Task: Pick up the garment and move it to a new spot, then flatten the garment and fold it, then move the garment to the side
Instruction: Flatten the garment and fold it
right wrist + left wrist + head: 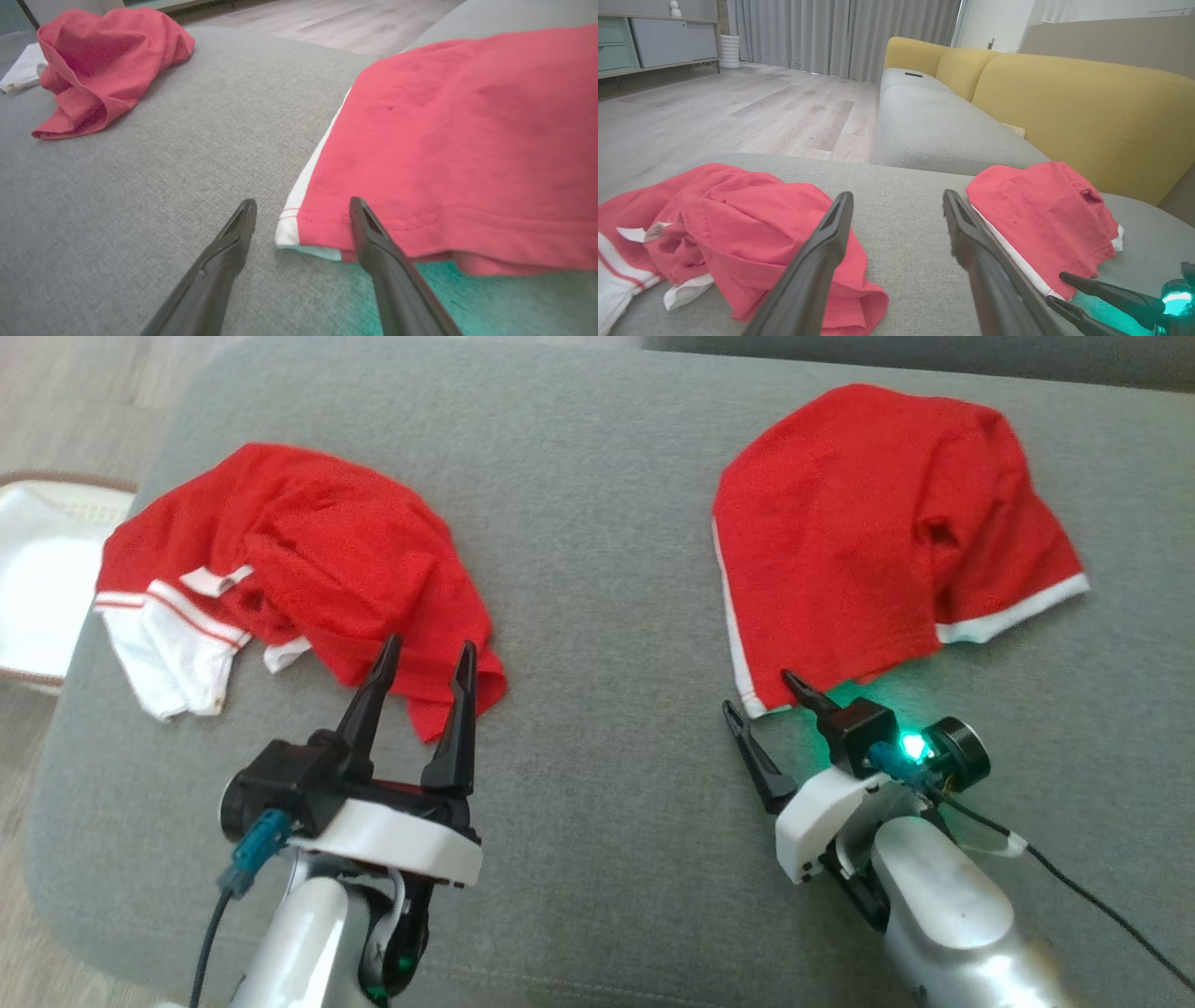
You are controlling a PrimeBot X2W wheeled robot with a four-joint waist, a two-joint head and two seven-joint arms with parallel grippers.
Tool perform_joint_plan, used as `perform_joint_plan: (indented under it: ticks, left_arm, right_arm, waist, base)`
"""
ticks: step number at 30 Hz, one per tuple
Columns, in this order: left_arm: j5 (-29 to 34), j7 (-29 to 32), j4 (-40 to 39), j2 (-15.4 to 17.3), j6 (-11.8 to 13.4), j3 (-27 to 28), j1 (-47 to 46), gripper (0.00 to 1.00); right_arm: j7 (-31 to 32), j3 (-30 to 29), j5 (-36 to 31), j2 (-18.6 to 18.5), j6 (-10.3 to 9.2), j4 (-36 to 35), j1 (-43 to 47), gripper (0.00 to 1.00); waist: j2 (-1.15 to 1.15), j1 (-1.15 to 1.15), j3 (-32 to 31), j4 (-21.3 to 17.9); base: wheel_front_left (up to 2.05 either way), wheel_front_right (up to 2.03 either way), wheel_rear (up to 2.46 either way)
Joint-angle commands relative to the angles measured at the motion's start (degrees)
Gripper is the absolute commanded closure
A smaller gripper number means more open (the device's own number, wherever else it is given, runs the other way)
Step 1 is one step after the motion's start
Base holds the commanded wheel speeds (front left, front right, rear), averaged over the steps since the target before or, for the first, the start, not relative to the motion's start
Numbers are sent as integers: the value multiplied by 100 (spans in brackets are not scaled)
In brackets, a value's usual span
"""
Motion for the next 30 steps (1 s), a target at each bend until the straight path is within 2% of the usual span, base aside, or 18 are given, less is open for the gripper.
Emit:
perform_joint_plan:
  ticks: [1, 5, 6, 7, 8, 17, 23, 30]
  left_arm:
    - [-29, -32, -167, 15, 34, 129, -266, 0]
    - [-70, -32, -178, 15, 89, 108, -251, 0]
    - [-71, -32, -183, 15, 95, 115, -243, 0]
    - [-70, -32, -187, 15, 103, 126, -235, 0]
    - [-68, -32, -187, 15, 109, 137, -232, 0]
    - [-21, -33, -165, 15, 70, 254, -270, 0]
    - [23, -33, -151, 15, 29, 370, -232, 0]
    - [20, -33, -167, 15, 14, 419, -152, 0]
  right_arm:
    - [-82, 89, -100, 20, -4, 50, -206, 0]
    - [-63, 62, -159, 20, -4, 574, -440, 0]
    - [-38, 59, -135, 21, -4, 661, -477, 51]
    - [-30, 58, -119, 21, -4, 732, -512, 81]
    - [-37, 72, -106, 21, -4, 788, -541, 100]
    - [-225, -245, -3, 21, -4, 868, -557, 100]
    - [-282, -1060, -66, -145, -4, 532, -169, 100]
    - [-288, -2211, -121, -445, -4, -192, 587, 100]
  waist:
    - [0, 0, 69, 113]
    - [0, 0, 88, 176]
    - [0, 0, 89, 167]
    - [0, 0, 90, 148]
    - [0, 0, 91, 120]
    - [0, 0, 2, -322]
    - [0, 0, -133, -766]
    - [0, 0, -268, -1253]
  base:
    - [0, 0, 0]
    - [0, 0, 0]
    - [0, 0, 0]
    - [0, 0, 0]
    - [0, 0, 0]
    - [0, 0, 0]
    - [0, 0, 0]
    - [0, 0, 0]
